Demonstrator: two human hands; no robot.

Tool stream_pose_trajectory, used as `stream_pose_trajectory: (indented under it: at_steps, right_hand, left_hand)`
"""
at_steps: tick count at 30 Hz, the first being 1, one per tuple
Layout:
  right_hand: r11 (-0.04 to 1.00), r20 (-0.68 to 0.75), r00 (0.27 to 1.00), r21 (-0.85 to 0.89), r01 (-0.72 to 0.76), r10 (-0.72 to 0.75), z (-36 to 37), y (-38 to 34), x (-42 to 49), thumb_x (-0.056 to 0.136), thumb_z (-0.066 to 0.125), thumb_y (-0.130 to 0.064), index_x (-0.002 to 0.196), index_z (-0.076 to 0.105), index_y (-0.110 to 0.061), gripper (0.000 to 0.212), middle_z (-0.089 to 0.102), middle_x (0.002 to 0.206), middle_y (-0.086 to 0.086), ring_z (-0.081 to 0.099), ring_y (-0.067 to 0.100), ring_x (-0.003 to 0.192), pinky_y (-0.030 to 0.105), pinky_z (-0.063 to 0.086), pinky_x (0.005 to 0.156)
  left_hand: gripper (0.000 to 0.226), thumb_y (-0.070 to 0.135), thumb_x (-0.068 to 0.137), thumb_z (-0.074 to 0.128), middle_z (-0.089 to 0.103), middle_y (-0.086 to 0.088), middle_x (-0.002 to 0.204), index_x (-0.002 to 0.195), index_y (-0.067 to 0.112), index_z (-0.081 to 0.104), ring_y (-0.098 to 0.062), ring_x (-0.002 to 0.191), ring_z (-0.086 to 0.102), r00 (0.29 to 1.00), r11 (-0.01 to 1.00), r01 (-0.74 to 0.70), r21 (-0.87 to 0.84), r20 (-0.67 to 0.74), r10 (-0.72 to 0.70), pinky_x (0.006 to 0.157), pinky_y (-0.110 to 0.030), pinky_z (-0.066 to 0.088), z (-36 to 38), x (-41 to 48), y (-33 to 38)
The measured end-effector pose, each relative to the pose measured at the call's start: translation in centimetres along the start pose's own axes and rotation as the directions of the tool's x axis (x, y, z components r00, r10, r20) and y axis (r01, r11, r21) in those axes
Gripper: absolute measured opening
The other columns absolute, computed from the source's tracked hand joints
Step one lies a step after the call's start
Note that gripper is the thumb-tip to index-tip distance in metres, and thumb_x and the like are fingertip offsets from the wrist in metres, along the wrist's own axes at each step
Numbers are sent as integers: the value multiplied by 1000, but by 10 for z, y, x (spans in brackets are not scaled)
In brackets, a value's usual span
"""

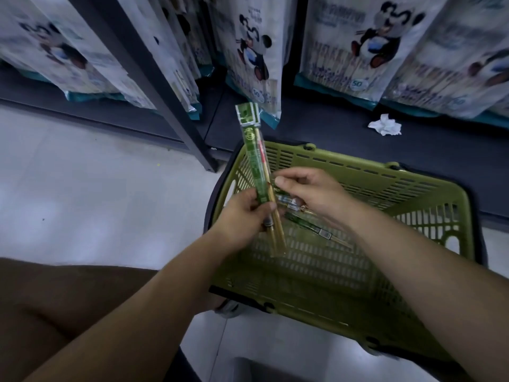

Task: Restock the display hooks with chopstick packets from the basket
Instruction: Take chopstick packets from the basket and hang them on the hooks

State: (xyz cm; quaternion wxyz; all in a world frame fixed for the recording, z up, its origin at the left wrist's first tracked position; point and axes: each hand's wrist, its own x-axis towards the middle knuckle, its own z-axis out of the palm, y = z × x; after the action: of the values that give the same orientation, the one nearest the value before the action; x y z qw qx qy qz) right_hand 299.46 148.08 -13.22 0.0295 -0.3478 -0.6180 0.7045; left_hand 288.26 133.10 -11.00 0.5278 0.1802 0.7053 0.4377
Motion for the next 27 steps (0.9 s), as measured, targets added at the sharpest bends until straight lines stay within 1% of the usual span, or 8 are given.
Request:
stream_pose_trajectory:
  at_steps: [2, 4, 7, 10, 13, 17, 22, 27]
  right_hand:
    - [959, -57, 997, -275, -73, 60, -13, 26, 9, 85, 79, -38, 105, 75, -34, 20, 74, 100, -14, 68, 2, 93, 19, 50, 75]
    - [826, -128, 988, -545, -145, 89, -24, 60, 17, 90, 76, -32, 116, 73, -22, 28, 72, 112, -3, 67, 16, 105, 26, 49, 86]
    - [641, -159, 979, -740, -204, 128, -33, 102, 22, 92, 73, -34, 135, 63, -19, 46, 65, 130, 7, 63, 27, 113, 29, 48, 85]
    - [430, -168, 971, -874, -227, 171, -32, 129, 29, 86, 78, -38, 144, 50, -21, 67, 52, 138, 11, 55, 34, 122, 35, 48, 93]
    - [290, -195, 968, -928, -235, 160, -25, 142, 35, 85, 78, -35, 142, 48, -20, 66, 46, 138, 12, 52, 36, 125, 43, 50, 96]
    - [284, -207, 967, -928, -242, 148, -24, 146, 43, 88, 74, -30, 136, 55, -21, 53, 50, 139, 12, 54, 35, 124, 41, 51, 93]
    - [181, -161, 983, -968, -175, 88, -26, 140, 43, 92, 66, -22, 126, 63, -22, 34, 59, 130, 8, 59, 31, 119, 37, 54, 91]
    - [147, -111, 983, -980, -133, 148, -30, 132, 48, 94, 64, -28, 127, 64, -19, 35, 60, 124, 10, 62, 33, 117, 38, 53, 92]
  left_hand:
    - [14, 12, 103, 57, 79, -2, 101, 115, 10, 63, -13, 93, 76, 998, 999, 42, 0, -53, -42, 76, -33, 60, -9, 2, -2]
    - [16, 12, 103, 57, 79, -2, 100, 118, 10, 62, -15, 94, 76, 995, 998, 57, -16, -84, -58, 76, -35, 61, -16, 3, -4]
    - [17, 10, 103, 58, 79, -5, 99, 119, 11, 62, -16, 94, 76, 994, 997, 71, -33, -83, -73, 77, -34, 63, -17, 6, -11]
    - [16, 10, 102, 59, 78, -6, 101, 117, 11, 63, -16, 94, 76, 992, 993, 103, -49, -64, -106, 76, -32, 62, -14, 11, -21]
    - [14, 12, 101, 61, 78, -4, 100, 114, 15, 64, -16, 94, 76, 990, 991, 119, -64, -65, -123, 76, -32, 62, -15, 17, -29]
    - [14, 13, 101, 60, 79, -1, 97, 114, 17, 64, -16, 91, 76, 987, 991, 123, -58, -92, -128, 78, -39, 63, -13, 24, -35]
    - [14, 11, 102, 59, 79, 1, 94, 115, 15, 63, -9, 87, 76, 985, 984, 138, -109, -92, -148, 62, -21, 58, -12, 27, -40]
    - [11, 14, 103, 58, 79, -1, 94, 112, 18, 63, -12, 88, 76, 984, 982, 147, -121, -86, -158, 66, -23, 58, -12, 27, -45]
